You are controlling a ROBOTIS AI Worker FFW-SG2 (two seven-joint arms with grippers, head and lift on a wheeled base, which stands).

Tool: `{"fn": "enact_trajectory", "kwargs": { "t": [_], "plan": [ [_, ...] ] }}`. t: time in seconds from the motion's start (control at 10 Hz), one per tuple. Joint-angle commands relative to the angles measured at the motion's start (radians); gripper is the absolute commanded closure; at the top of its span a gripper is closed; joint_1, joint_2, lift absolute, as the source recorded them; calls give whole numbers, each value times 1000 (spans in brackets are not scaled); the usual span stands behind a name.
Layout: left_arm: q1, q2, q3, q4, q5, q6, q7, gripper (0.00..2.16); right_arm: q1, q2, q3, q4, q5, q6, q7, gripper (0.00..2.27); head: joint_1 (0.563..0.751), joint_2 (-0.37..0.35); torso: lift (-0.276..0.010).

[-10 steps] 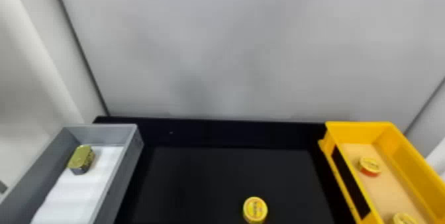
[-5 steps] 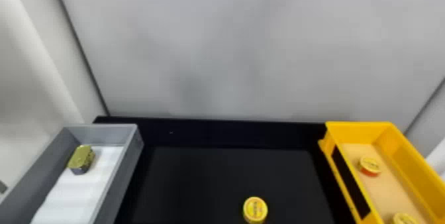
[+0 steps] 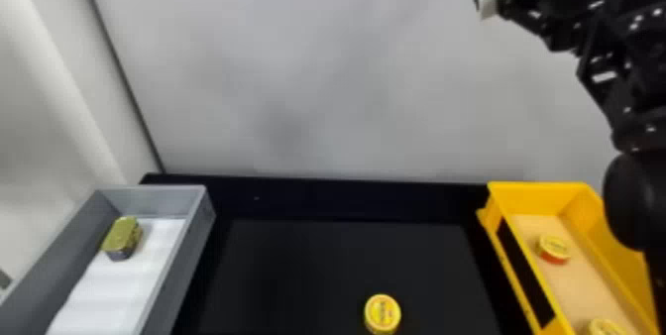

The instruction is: Pick up the round yellow can and place it in the yellow rectangular box

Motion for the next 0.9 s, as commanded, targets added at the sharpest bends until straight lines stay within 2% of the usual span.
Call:
{"fn": "enact_trajectory", "kwargs": {
  "t": [0.0,0.4,0.8],
  "plan": [
    [1,-3,0,6,-1,0,0,131,16,-5,-25,22,48,-8,58,128,629,12,-55],
    [-2,-3,-5,23,-2,-2,0,131,89,-9,-46,24,100,53,124,128,629,12,-55],
    [-4,-3,-14,49,-7,-2,0,131,181,-40,41,51,96,116,147,128,629,12,-55]
  ]
}}
